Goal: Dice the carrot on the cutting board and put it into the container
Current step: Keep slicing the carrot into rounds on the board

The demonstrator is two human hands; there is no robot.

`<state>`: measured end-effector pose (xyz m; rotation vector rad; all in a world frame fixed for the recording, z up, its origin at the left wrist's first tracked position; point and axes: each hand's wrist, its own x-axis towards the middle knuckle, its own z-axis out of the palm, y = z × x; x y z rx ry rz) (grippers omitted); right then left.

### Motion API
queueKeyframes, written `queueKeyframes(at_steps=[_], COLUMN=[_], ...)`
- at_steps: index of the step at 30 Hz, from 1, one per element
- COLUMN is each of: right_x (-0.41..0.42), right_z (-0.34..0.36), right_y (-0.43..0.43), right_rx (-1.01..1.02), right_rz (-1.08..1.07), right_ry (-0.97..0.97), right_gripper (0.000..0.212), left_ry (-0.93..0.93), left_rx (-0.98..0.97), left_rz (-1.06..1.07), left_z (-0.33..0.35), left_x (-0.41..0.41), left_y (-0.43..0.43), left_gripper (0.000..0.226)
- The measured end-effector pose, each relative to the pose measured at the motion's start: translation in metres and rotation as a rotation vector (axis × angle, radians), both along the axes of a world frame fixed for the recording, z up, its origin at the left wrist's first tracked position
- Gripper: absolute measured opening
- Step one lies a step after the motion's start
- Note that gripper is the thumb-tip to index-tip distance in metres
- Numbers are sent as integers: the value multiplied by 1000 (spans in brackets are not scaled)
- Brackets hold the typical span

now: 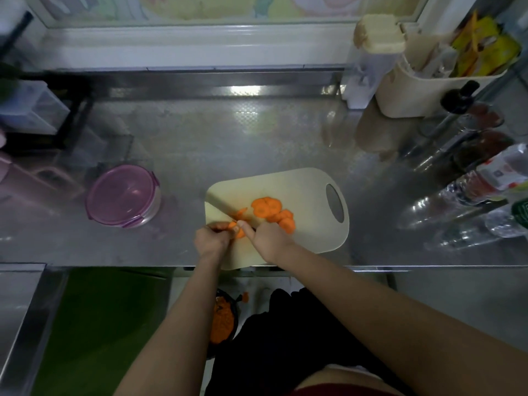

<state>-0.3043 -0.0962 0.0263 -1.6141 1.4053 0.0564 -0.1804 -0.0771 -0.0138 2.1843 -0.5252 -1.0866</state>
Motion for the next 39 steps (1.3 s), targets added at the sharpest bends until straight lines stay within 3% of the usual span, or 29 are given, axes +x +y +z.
queueKeyframes(at_steps=[5, 13, 20, 23, 26, 29, 36, 39], right_x=[-6, -11, -13, -14, -15, -15, -16, -25], right_z=[5, 10, 4, -4, 1, 10, 14, 16], right_y=[-11, -10, -8, -7, -7, -8, 3, 8], right_rx=[7, 22, -13, -194, -182, -109, -171, -64], right_rz=[27, -48, 55, 48, 177, 122, 103, 114], right_ry=[21, 21, 35, -37, 51, 112, 80, 139], right_gripper=[59, 76, 53, 67, 46, 58, 67, 69], left_ry=[15, 23, 29, 41, 63, 65, 19, 3], left_rx=[-13, -22, -37, -51, -49, -41, -27, 0], left_rz=[19, -14, 0, 1, 13, 9, 57, 69], left_z=[0, -1, 1, 1, 2, 1, 6, 7], left_x=[2, 1, -1, -1, -1, 0, -3, -2], left_y=[2, 1, 2, 2, 3, 4, 2, 1], left_gripper=[16, 21, 16, 17, 18, 19, 17, 20])
